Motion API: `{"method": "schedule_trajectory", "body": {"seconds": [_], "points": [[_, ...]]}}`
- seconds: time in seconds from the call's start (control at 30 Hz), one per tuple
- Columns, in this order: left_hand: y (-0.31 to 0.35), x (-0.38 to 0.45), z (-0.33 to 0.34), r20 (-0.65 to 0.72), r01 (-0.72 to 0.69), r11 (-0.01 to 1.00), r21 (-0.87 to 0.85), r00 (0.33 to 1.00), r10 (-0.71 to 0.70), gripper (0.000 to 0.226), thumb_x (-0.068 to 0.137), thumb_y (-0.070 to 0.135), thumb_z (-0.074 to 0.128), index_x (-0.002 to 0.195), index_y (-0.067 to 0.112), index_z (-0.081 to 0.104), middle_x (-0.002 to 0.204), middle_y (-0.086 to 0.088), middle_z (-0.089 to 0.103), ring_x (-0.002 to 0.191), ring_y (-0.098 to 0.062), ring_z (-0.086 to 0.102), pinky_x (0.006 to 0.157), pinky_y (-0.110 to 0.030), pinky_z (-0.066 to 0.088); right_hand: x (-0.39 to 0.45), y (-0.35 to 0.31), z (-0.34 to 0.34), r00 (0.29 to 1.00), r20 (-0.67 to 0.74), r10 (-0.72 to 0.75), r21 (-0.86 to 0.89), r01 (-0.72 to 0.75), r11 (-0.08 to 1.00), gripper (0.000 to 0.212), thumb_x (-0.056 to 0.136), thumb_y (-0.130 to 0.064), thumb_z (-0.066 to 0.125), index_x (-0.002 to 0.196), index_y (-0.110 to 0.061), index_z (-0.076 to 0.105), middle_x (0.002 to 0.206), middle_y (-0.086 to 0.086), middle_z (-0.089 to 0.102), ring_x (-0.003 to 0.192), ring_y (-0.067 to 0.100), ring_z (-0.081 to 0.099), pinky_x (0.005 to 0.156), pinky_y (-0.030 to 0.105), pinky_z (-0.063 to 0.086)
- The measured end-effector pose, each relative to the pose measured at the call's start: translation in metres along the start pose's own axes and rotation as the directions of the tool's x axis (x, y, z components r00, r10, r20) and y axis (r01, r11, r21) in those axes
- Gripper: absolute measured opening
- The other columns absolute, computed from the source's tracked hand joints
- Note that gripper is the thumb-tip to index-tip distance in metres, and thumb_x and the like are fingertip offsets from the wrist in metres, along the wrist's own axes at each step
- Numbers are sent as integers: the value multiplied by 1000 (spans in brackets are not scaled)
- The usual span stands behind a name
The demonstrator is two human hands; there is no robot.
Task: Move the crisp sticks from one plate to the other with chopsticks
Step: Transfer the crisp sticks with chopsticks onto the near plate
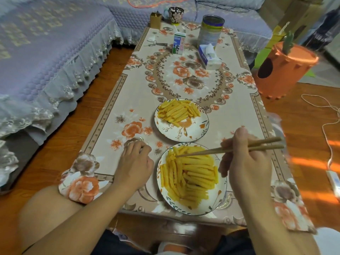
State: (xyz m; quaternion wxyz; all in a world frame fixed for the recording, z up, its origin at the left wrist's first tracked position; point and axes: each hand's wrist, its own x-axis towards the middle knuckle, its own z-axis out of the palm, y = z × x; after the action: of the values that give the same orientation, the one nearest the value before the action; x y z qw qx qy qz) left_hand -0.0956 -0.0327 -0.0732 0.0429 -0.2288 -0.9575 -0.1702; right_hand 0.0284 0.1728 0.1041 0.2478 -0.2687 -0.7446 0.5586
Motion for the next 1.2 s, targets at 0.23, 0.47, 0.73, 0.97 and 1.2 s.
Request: {"method": "schedule_trajectory", "body": {"seconds": [0.23, 0.47, 0.73, 0.97, 1.2], "points": [[0, 0, 1, -6, -3, 1000, -8, 1000, 3, 27, 90, 17, 56, 116, 12, 66, 115, -3, 57, 114, -25, 47, 95, -42, 49, -24, 13, 13, 996, 90, -21, -123, 32, 992, 50, 102, -47, 44, 69, -16, 64, 45, 12, 56, 38, 23, 56, 45, 43, 47], [-1, 0, 1, -16, -16, 1000, 3, 1000, 16, 28, 91, 18, 55, 116, 12, 65, 114, -4, 56, 112, -26, 47, 95, -43, 49, 21, -4, -2, 998, -5, -61, -36, 61, 997, 49, 108, -35, 46, 74, -7, 67, 46, 8, 56, 34, 17, 49, 39, 25, 39], [1, 1, -2, 23, -2, 1000, 23, 1000, 1, 38, 91, 28, 39, 117, 15, 62, 116, -3, 55, 113, -26, 47, 95, -44, 48, 103, 21, 43, 999, -47, -5, -20, 4, 1000, 50, 106, -44, 50, 77, -11, 73, 61, 8, 66, 51, 23, 66, 56, 46, 59], [2, 2, -3, 31, 7, 999, 36, 999, -8, 38, 89, 28, 38, 115, 14, 63, 114, -3, 54, 111, -27, 48, 94, -45, 48, 106, 35, 81, 957, 140, -254, -227, 281, 932, 57, 101, -44, 49, 74, 4, 65, 58, 24, 60, 54, 42, 59, 58, 53, 52], [4, 2, -6, 60, 21, 999, 31, 998, -23, 42, 89, 29, 33, 115, 15, 63, 116, -2, 54, 112, -25, 48, 93, -44, 48, 109, 42, 68, 949, 196, -246, -273, 294, 916, 41, 106, -29, 52, 78, -8, 73, 66, -17, 66, 64, 1, 63, 63, 28, 47]]}}
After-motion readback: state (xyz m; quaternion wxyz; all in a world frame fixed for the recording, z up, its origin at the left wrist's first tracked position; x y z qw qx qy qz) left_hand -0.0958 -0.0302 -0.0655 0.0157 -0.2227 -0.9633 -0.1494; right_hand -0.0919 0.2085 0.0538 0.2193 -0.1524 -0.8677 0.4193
